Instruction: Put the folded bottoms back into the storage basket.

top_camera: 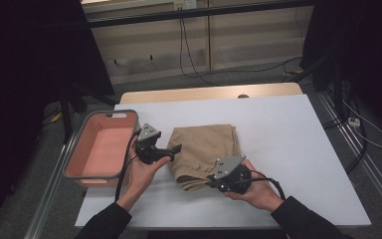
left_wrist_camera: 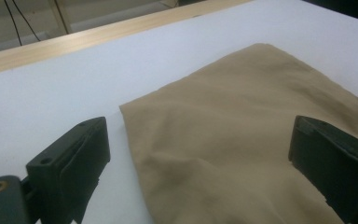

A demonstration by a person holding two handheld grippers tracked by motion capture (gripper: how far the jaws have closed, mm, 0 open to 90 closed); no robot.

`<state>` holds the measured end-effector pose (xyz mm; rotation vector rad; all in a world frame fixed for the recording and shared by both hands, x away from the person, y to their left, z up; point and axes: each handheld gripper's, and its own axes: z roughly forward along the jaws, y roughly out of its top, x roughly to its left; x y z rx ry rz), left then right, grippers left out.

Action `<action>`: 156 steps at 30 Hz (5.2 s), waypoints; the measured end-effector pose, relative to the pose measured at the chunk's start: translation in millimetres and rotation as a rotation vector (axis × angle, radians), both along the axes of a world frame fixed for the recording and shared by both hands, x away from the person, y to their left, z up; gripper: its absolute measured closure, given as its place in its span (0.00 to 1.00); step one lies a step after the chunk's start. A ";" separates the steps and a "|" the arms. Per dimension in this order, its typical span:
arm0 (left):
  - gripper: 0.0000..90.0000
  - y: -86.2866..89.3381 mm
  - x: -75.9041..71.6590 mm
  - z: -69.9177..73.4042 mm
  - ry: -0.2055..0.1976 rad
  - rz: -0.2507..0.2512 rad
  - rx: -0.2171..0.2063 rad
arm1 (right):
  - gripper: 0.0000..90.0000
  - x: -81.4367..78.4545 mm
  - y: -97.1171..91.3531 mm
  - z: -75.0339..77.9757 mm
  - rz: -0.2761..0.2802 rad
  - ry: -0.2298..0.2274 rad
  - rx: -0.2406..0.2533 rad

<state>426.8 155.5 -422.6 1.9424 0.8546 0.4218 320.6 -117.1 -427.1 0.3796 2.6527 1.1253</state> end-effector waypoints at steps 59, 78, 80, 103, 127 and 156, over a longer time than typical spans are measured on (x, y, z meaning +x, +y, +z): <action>0.94 -29.9 77.4 -37.4 0.296 -0.024 0.061 | 0.88 -17.4 1.7 -5.3 0.020 0.023 0.029; 0.95 -22.7 71.6 -9.3 0.210 -0.053 -0.027 | 0.88 -18.3 -1.7 -0.2 0.000 0.004 0.102; 0.95 -22.5 68.3 -1.3 0.201 -0.045 -0.025 | 0.88 -19.2 0.0 -0.1 0.002 -0.002 0.105; 0.95 -2.7 61.5 38.1 0.108 -0.075 -0.119 | 0.89 -18.8 6.5 12.1 0.005 -0.041 0.187; 0.96 21.6 56.7 66.6 0.026 -0.056 -0.170 | 0.89 -13.6 23.7 27.4 0.015 -0.086 0.241; 0.96 69.2 59.6 105.2 -0.029 0.015 -0.164 | 0.89 4.3 70.0 47.9 0.076 -0.113 0.302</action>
